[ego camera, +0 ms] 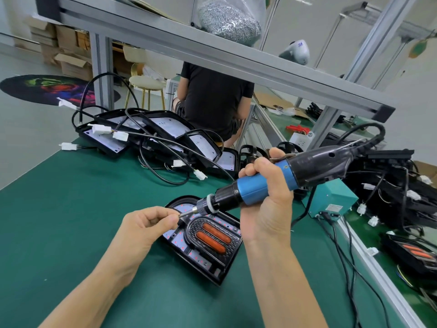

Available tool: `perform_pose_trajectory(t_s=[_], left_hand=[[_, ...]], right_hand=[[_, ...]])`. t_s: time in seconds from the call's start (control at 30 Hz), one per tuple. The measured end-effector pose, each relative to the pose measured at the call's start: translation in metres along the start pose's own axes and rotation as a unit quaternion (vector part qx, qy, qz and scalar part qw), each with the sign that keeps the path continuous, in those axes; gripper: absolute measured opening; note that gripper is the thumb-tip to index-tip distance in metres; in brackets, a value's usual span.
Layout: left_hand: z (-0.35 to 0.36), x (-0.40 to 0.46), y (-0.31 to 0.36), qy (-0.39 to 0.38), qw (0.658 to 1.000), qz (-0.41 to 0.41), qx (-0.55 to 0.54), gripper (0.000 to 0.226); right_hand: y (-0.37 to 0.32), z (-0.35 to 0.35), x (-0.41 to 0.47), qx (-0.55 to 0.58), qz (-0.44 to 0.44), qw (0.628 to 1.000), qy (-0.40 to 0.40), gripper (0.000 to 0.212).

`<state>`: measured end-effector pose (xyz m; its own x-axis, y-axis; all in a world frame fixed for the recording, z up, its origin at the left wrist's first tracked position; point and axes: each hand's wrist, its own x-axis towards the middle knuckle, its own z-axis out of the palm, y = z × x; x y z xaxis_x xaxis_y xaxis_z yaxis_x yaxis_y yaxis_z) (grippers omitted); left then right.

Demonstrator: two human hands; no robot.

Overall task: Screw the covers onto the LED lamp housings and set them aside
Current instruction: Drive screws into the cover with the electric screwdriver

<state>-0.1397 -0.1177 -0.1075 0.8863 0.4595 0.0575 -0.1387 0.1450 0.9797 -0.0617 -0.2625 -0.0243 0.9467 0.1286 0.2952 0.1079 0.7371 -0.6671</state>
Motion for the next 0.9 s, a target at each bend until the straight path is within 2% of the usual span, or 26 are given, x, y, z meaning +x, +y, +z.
perform_pose_trajectory(t_s=[0.1,0.47,0.57,0.7,0.9], left_hand=[[0.001,0.001,0.000,-0.006,1.000,0.001,-0.002,0.007],[0.002,0.003,-0.002,-0.015,1.000,0.014,0.004,0.009],[-0.002,0.006,-0.006,0.024,0.999,0.029,0.016,0.011],[-0.017,0.013,-0.018,0.102,0.982,0.053,0.153,0.014],[-0.014,0.011,-0.027,0.068,0.940,0.072,0.326,0.019]], right_hand=[[-0.007,0.005,0.000,-0.010,-0.019,1.000,-0.009,0.027],[-0.010,0.007,0.002,-0.026,-0.021,0.999,-0.014,0.028],[-0.009,0.007,0.002,-0.029,-0.028,0.999,-0.021,0.029],[-0.005,0.005,0.000,-0.061,-0.038,0.997,-0.021,0.029],[0.013,0.003,-0.012,-0.136,-0.050,0.989,-0.042,0.033]])
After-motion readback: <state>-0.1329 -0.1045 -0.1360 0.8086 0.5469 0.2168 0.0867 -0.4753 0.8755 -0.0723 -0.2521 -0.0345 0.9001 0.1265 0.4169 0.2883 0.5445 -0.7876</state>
